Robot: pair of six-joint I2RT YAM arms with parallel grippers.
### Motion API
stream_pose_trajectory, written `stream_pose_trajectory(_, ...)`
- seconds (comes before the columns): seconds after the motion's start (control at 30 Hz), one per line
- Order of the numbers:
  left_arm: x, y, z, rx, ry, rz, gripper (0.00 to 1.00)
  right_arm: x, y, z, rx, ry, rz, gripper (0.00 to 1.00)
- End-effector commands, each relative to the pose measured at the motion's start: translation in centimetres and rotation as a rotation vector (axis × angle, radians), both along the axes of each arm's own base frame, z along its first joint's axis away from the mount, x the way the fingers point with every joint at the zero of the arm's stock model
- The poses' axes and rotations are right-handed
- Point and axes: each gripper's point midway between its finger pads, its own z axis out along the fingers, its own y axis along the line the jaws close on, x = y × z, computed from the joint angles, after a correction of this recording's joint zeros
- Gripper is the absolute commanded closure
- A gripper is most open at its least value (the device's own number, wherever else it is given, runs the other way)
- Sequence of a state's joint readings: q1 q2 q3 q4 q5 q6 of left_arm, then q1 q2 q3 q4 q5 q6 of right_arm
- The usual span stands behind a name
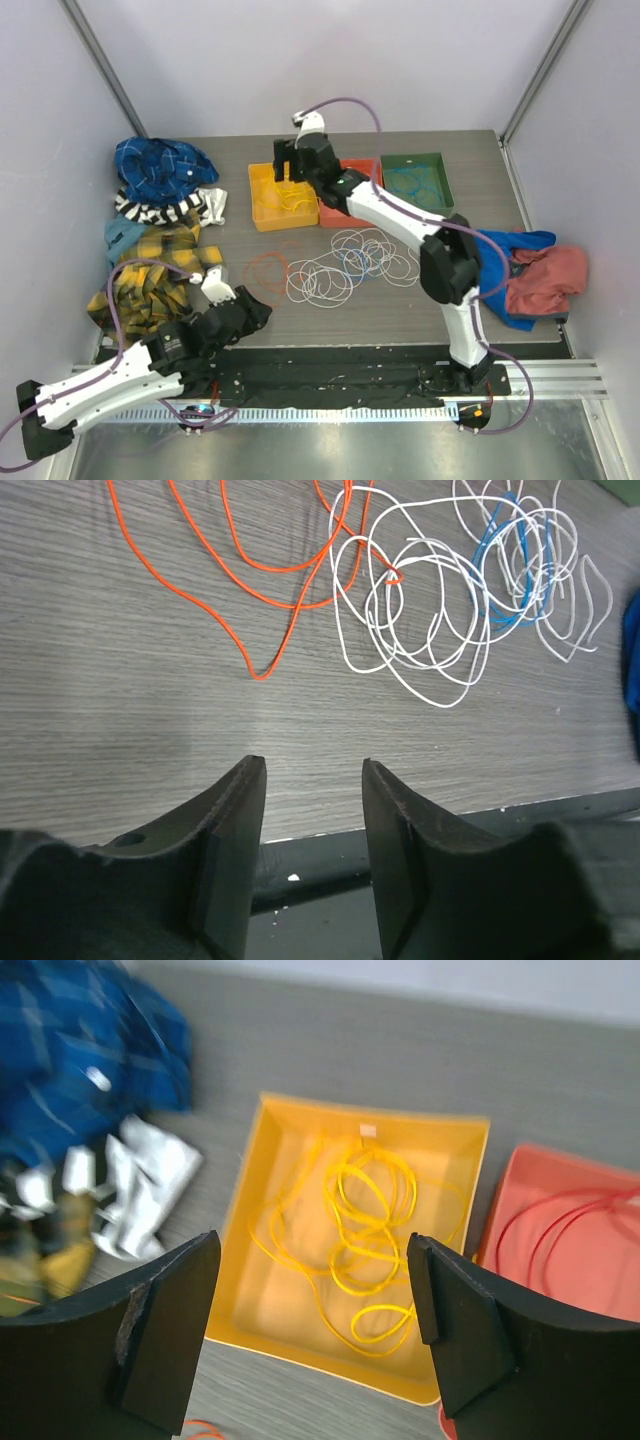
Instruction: Untangle the cables
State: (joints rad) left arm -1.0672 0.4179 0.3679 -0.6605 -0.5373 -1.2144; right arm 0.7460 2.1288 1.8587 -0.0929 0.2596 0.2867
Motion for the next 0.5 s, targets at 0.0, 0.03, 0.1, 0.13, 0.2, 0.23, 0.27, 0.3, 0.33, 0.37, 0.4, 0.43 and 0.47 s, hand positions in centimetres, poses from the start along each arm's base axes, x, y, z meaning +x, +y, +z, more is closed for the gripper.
stream_pose_trajectory(0.0,1.2,-1.4,2.2,-0.018,-0.063,-0.014,0.49,-1.8,-2.9,15.4,0.22,-0.259,-0.051,0.16)
stream_pose_trajectory(0.03,1.4,-1.4,2.4,-0.009,-0.07,-0.009,0.4,-2.1,-3.4,15.0,0.213,-0.251,-0.055,0.16)
stream_pose_trajectory(0.1,1.8,-1.4,3.2,0.014,-0.084,-0.002,0.31,-3.3,-4.6,16.5,0.23,-0.262,-0.063,0.16)
stream_pose_trajectory(0.13,2.2,-0.9,3.5,0.031,-0.102,0.026,0.19,-3.8,-5.1,15.6,0.216,-0.246,-0.064,0.17)
stream_pose_trajectory(0.2,3.0,-0.6,5.0,0.034,-0.14,0.062,0.08,-5.1,-6.4,15.2,0.213,-0.236,-0.075,0.18)
stream_pose_trajectory(0.23,3.7,-0.1,6.0,0.043,-0.18,0.101,0.01,-5.6,-6.9,15.0,0.216,-0.235,-0.077,0.19)
stream_pose_trajectory(0.27,4.2,0.2,6.7,0.071,-0.215,0.107,0.0,-5.9,-7.4,14.8,0.216,-0.235,-0.083,0.2)
stream_pose_trajectory(0.3,5.1,-0.2,8.8,0.042,-0.27,0.129,0.0,-7.0,-8.4,14.1,0.21,-0.226,-0.088,0.21)
stream_pose_trajectory(0.33,5.7,-0.2,9.8,0.043,-0.304,0.148,0.0,-7.3,-8.9,13.8,0.218,-0.227,-0.1,0.26)
stream_pose_trajectory(0.37,6.5,-0.2,11.2,0.041,-0.351,0.179,0.0,-7.7,-9.6,13.7,0.221,-0.228,-0.112,0.28)
stream_pose_trajectory(0.4,7.3,-0.8,13.7,0.034,-0.425,0.174,0.02,-8.1,-10.3,11.9,0.196,-0.205,-0.129,0.31)
stream_pose_trajectory(0.43,8.4,-1.3,13.8,0.07,-0.437,0.182,0.02,-8.7,-11.1,12.6,0.211,-0.215,-0.138,0.36)
stream_pose_trajectory(0.47,9.1,-1.9,14.3,0.089,-0.448,0.171,0.02,-9.1,-11.6,12.2,0.208,-0.21,-0.141,0.38)
